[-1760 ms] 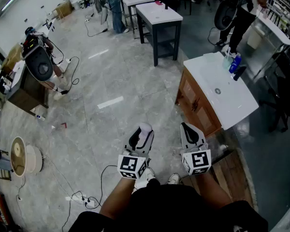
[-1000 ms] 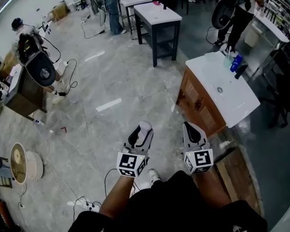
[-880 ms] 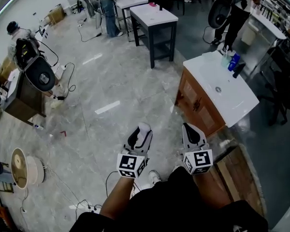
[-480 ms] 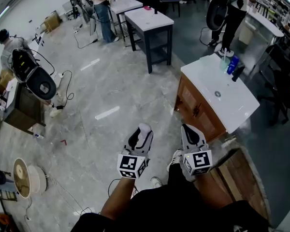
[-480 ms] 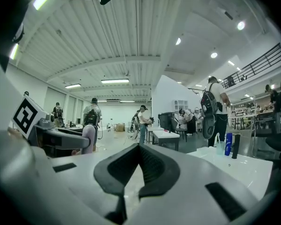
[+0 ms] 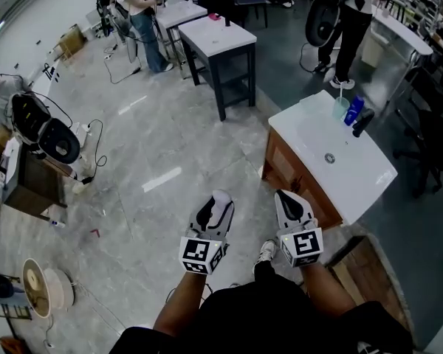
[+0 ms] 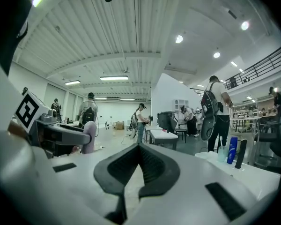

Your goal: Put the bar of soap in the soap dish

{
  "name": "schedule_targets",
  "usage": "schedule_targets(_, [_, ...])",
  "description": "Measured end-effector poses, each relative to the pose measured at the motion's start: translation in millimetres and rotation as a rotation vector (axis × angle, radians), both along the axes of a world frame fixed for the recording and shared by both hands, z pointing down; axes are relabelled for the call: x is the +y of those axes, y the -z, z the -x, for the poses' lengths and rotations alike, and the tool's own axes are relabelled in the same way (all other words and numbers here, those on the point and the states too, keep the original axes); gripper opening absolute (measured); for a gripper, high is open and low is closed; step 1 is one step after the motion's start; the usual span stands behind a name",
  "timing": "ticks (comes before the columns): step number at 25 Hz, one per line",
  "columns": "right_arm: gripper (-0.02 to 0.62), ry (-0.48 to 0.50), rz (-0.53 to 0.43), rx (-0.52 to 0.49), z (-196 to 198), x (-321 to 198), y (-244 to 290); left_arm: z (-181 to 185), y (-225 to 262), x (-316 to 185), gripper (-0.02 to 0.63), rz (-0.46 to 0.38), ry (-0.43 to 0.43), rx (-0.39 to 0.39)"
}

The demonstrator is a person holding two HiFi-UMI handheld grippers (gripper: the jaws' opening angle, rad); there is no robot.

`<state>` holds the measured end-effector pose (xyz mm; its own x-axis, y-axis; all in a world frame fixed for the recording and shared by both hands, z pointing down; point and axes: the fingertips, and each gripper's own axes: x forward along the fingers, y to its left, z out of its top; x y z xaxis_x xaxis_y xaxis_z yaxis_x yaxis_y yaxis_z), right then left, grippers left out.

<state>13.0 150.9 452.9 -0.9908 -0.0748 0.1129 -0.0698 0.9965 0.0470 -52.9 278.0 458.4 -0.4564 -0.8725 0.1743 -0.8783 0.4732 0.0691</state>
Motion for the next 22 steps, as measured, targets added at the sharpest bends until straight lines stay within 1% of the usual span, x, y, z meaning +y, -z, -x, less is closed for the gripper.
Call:
schedule_targets(3, [0.015,0.004,0.001,0.008,14,-25,-6,15,-5,-22,0.202,0.013,-0.015,0.001])
schedule_targets(6, [0.015,-0.012,0.016,0.027,27,-49,-11,28,-8,-43,0.202,0.032,-0.025,0.004])
schedule_targets(9, [0.015,-0.009,0.026,0.033,37,-67,-11,38,-2,-65,0.202,0.006,-0.026,0.033])
schedule_targets(13, [0.015,-0.014,0.09,0.01,42,-96,-10,47,0,-98,0.202,0.007,-0.049,0.042])
schedule_targets(17, [0.015,-0.034,0.117,-0.003,42,-129,-9,53,4,-133,0.202,0.015,-0.06,0.027])
schedule_targets(22, [0.015,-0.05,0.116,-0.005,46,-157,-8,60,12,-167,0.202,0.008,-0.065,0.002])
